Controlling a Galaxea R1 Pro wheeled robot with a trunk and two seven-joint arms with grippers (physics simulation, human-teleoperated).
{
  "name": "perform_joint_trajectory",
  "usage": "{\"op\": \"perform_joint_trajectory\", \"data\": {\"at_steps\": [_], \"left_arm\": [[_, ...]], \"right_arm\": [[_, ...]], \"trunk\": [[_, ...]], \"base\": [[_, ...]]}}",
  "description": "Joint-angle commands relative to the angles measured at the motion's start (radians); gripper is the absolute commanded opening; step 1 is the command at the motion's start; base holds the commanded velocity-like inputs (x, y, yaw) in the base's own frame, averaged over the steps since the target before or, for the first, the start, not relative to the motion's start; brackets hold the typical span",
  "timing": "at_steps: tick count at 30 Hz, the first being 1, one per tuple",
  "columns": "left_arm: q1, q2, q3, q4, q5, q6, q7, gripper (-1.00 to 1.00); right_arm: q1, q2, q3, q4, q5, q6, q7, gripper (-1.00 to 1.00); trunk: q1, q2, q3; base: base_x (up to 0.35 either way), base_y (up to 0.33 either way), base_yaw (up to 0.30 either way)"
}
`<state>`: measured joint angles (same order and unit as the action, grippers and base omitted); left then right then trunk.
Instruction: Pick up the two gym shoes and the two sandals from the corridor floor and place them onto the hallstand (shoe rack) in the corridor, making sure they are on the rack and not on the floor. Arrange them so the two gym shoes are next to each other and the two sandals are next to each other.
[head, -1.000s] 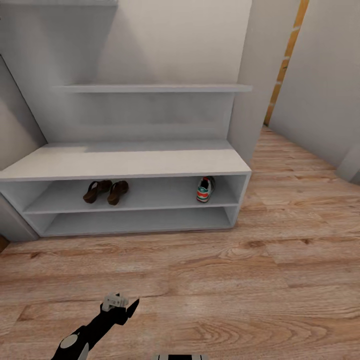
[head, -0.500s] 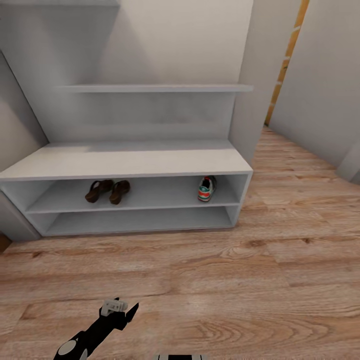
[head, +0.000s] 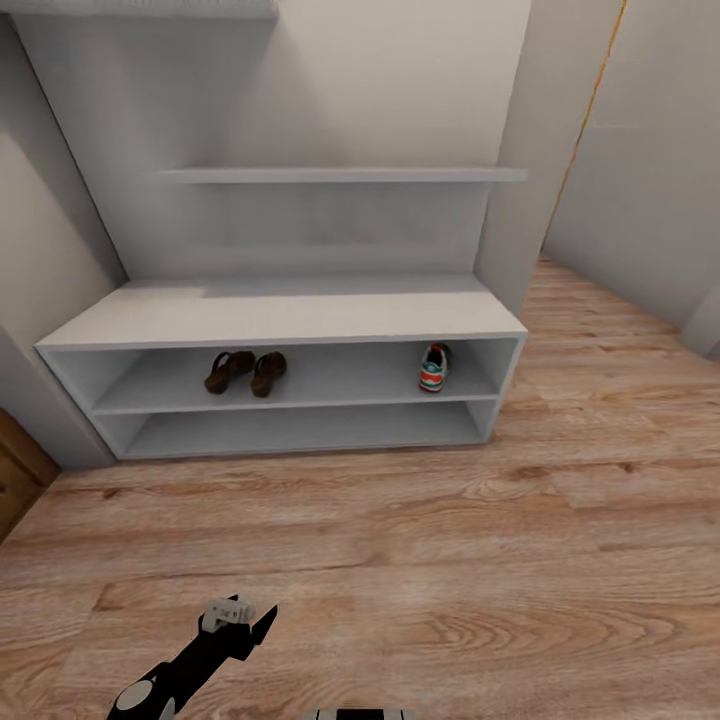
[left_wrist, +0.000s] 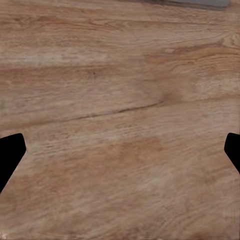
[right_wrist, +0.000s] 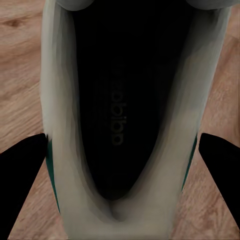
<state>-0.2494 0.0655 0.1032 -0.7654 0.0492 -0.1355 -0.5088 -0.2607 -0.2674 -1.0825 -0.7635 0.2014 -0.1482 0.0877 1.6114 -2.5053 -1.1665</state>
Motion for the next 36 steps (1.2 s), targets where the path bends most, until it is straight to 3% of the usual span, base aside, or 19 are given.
{"op": "perform_joint_trajectory", "data": {"at_steps": [1, 16, 21, 27, 34, 36], "left_arm": [[-0.001, 0.000, 0.002, 0.002, 0.005, -0.001, -0.006, 1.00], [-0.001, 0.000, 0.024, 0.000, 0.007, 0.001, -0.007, 1.00], [-0.001, 0.000, 0.028, 0.000, 0.008, 0.001, -0.013, 1.00], [-0.001, 0.000, 0.028, -0.001, 0.008, -0.001, -0.015, 1.00], [-0.001, 0.001, 0.027, -0.009, 0.008, -0.002, -0.048, 1.00], [-0.001, 0.002, 0.028, -0.010, 0.008, -0.002, -0.087, 1.00]], "right_arm": [[-0.002, 0.000, -0.007, 0.000, 0.009, -0.004, 0.007, -1.00], [-0.002, 0.008, -0.007, 0.000, 0.009, -0.004, 0.007, -1.00], [-0.002, 0.010, -0.007, 0.000, 0.009, -0.004, 0.006, -1.00], [-0.002, 0.011, -0.006, -0.001, 0.008, -0.003, 0.007, -1.00], [-0.002, 0.048, 0.000, 0.010, 0.010, -0.001, 0.010, -1.00], [-0.002, 0.072, 0.039, 0.019, 0.016, 0.000, 0.011, -1.00]], "trunk": [[-0.001, 0.000, -0.001], [-0.001, 0.000, -0.001], [-0.001, 0.000, -0.001], [-0.001, 0.000, -0.001], [-0.001, 0.000, -0.001], [-0.001, 0.000, -0.001]], "base": [[-0.186, 0.278, 0.000], [-0.070, 0.299, 0.004], [-0.002, 0.321, 0.182], [0.000, 0.071, 0.068], [0.000, 0.004, 0.004], [0.000, 0.000, 0.000]]}}
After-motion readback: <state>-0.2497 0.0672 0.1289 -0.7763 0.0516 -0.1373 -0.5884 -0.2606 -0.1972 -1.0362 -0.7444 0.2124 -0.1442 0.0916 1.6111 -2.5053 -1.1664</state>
